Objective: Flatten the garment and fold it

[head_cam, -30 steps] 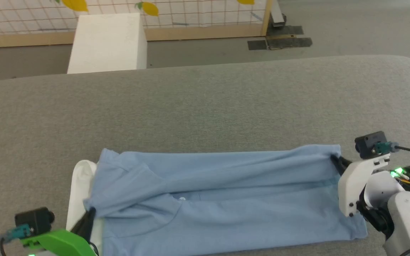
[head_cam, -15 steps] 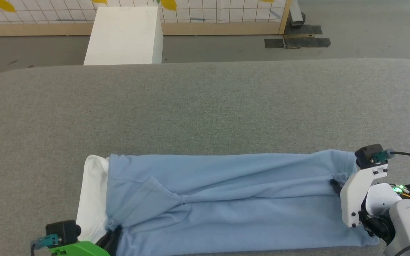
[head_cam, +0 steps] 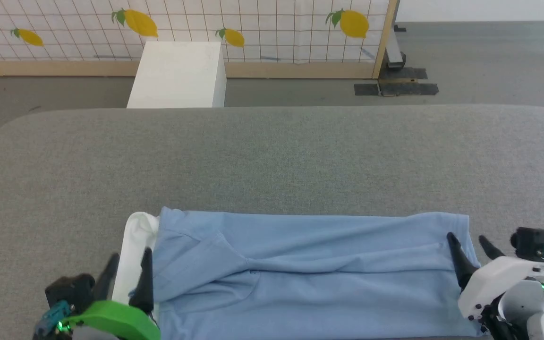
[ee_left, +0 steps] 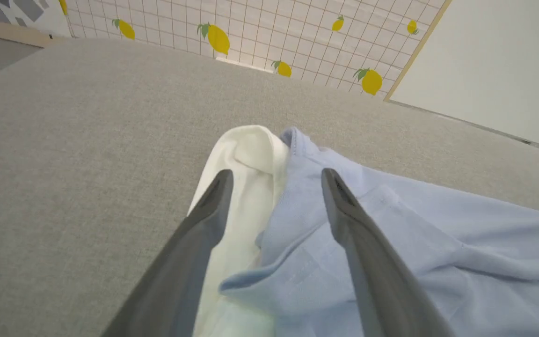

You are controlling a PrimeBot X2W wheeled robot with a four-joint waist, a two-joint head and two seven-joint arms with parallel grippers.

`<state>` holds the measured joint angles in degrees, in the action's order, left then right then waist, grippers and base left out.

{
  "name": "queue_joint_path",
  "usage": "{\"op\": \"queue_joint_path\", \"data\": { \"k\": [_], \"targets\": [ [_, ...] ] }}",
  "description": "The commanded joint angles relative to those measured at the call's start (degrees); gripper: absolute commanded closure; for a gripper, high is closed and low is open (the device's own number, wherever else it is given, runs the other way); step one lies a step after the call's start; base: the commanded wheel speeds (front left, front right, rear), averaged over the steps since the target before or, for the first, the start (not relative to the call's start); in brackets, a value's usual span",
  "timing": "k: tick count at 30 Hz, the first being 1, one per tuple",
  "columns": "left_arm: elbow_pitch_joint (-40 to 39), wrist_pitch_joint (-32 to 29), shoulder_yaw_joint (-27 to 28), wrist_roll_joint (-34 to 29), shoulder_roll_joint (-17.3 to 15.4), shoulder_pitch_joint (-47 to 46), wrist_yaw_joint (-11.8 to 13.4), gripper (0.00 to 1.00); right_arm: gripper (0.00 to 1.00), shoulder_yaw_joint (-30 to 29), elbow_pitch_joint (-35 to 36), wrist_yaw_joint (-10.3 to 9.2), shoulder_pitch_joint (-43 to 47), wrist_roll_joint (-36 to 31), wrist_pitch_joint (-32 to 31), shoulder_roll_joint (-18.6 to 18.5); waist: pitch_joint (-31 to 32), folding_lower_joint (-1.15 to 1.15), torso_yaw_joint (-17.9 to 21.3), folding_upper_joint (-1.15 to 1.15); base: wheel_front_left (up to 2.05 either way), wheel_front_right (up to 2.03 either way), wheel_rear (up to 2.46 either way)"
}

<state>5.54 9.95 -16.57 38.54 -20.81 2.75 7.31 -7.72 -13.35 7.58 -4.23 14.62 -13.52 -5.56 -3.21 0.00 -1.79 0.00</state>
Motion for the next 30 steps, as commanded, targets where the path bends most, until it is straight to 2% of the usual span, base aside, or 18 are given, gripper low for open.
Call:
{"op": "queue_joint_path", "data": {
  "k": [1,5,10,19,29,30],
  "targets": [
    [0.7,1.7,0.3,-2.2,-0.1,-2.2,0.8,0.00,0.00,-1.0,0.9,-0.09,0.9,-0.4,1.5,0.7,0.6,0.00,-0.1,0.00,0.00,0.00,0.00],
    [2.7,4.5,0.7,-7.7,0.5,-6.3,1.7,0.00,0.00,-4.6,1.3,-0.09,1.3,-0.8,5.0,2.3,1.5,0.00,-0.2,0.00,0.00,0.00,0.00],
    [4.7,5.0,1.9,-11.1,2.6,-10.3,0.6,0.00,0.00,-6.4,-1.4,-0.09,0.4,-0.9,5.0,2.6,2.3,0.00,-0.3,0.00,0.00,0.00,0.00],
    [6.4,5.0,5.0,-16.7,5.7,-12.9,-2.3,0.00,0.00,-9.8,-14.1,-0.09,-5.8,-3.4,-4.7,2.7,3.3,0.00,0.0,0.00,0.00,0.00,0.00],
    [8.9,5.0,6.5,-18.8,7.6,-12.8,-4.4,0.00,0.00,-10.2,-26.8,-0.09,-13.1,-6.1,-14.8,2.7,2.5,0.00,-0.6,0.00,0.00,0.00,0.00],
    [9.1,5.0,6.6,-18.9,7.8,-12.9,-4.7,0.00,0.05,-9.7,-27.8,-0.09,-13.5,-5.9,-16.5,2.7,2.3,0.00,-0.6,0.00,0.00,0.00,0.00]
  ]
}}
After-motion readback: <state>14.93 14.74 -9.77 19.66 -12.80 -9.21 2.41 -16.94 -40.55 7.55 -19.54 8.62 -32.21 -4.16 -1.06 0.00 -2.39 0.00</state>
